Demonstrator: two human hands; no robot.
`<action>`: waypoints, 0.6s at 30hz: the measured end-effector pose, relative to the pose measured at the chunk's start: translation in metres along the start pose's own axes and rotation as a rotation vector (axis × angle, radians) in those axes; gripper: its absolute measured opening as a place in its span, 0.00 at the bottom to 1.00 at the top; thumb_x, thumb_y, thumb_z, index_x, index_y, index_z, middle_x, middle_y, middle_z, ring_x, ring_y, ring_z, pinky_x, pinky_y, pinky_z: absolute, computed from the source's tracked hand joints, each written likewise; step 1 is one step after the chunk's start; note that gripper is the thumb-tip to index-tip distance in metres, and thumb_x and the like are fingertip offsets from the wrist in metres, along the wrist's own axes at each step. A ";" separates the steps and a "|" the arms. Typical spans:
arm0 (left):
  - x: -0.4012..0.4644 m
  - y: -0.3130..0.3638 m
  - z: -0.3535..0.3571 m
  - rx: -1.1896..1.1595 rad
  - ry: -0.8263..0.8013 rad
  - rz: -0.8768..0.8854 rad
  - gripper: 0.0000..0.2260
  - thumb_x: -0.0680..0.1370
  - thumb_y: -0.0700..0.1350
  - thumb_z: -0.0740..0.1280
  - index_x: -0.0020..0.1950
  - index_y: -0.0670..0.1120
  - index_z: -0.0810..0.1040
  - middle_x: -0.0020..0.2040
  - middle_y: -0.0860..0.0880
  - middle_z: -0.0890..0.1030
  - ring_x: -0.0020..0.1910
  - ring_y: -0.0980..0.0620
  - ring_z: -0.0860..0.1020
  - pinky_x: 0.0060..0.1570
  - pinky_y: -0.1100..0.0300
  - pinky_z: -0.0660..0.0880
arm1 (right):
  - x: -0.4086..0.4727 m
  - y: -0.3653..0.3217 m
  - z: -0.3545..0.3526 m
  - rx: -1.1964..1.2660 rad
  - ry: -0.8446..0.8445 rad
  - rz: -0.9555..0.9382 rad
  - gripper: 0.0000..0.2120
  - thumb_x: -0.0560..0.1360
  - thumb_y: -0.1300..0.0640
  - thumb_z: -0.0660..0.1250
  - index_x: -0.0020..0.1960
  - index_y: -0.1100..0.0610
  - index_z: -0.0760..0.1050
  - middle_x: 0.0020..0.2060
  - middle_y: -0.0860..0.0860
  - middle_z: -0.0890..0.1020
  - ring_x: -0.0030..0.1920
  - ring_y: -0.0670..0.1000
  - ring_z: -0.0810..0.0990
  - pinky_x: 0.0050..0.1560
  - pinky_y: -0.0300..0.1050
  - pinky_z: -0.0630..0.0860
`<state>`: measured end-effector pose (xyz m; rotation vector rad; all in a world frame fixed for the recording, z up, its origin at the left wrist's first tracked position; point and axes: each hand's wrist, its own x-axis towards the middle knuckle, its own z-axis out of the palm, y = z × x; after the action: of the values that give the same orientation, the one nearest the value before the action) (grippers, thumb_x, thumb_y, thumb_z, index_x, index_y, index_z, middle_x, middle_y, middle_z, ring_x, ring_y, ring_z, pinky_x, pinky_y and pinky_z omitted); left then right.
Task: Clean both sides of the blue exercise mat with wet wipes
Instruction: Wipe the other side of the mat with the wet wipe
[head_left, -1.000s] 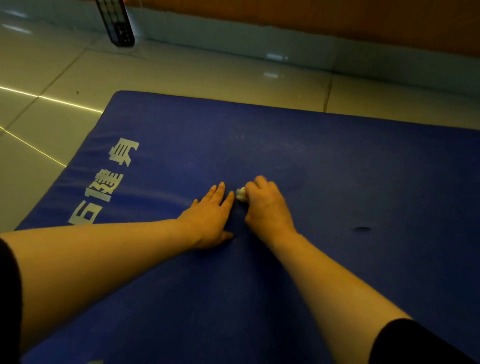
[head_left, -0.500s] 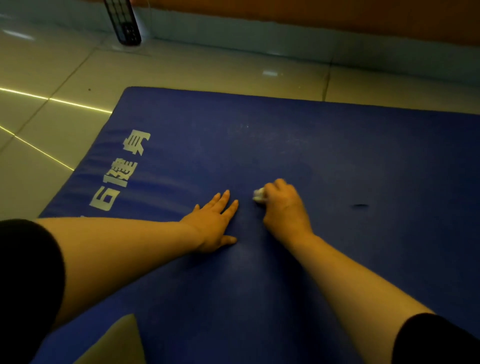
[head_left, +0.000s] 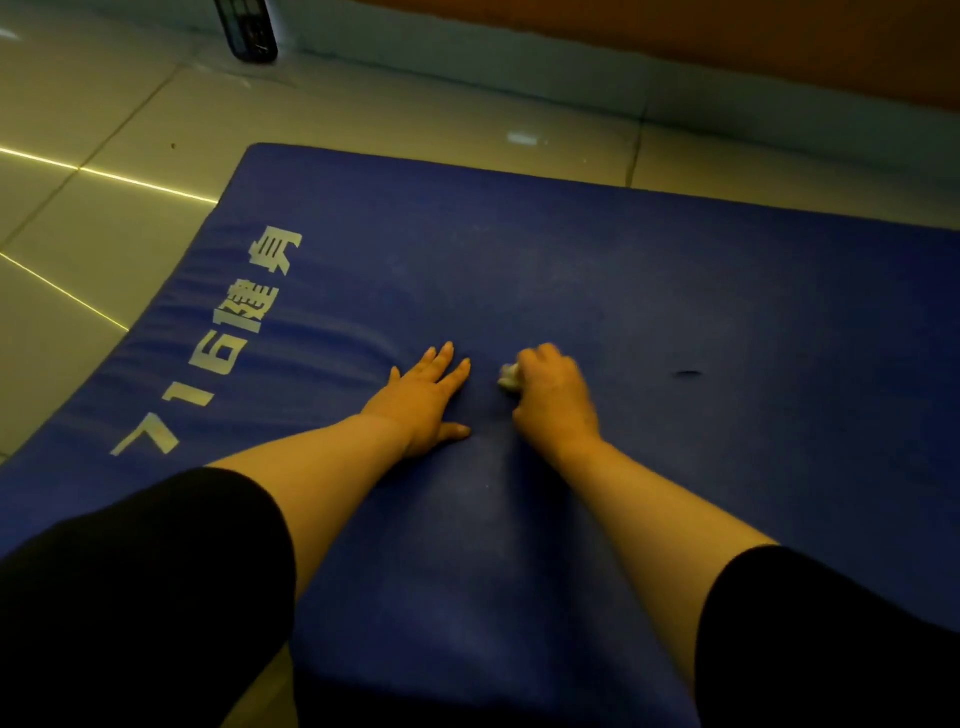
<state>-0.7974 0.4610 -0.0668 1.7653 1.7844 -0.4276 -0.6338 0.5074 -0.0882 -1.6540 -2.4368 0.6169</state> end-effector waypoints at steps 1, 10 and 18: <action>-0.001 0.001 0.001 0.011 0.003 -0.019 0.38 0.80 0.57 0.62 0.79 0.50 0.41 0.79 0.48 0.36 0.78 0.48 0.40 0.74 0.42 0.46 | 0.000 0.012 -0.006 0.003 0.073 0.111 0.05 0.74 0.64 0.64 0.50 0.61 0.72 0.54 0.59 0.72 0.52 0.61 0.72 0.46 0.49 0.67; -0.035 0.037 0.033 -0.064 0.079 -0.181 0.27 0.84 0.47 0.53 0.80 0.47 0.44 0.80 0.46 0.42 0.78 0.47 0.44 0.75 0.46 0.45 | -0.043 -0.038 0.019 0.149 -0.025 -0.082 0.10 0.76 0.60 0.62 0.56 0.60 0.76 0.54 0.57 0.74 0.53 0.58 0.71 0.51 0.46 0.68; -0.081 0.041 0.035 -0.034 0.014 -0.136 0.27 0.84 0.52 0.53 0.80 0.45 0.47 0.80 0.45 0.45 0.78 0.47 0.47 0.76 0.47 0.47 | -0.050 0.019 -0.021 0.119 0.100 0.294 0.11 0.76 0.65 0.61 0.56 0.61 0.76 0.57 0.58 0.72 0.55 0.63 0.72 0.53 0.48 0.70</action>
<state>-0.7547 0.3787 -0.0377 1.6338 1.9180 -0.4380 -0.5911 0.4731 -0.0712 -1.9571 -2.0629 0.6828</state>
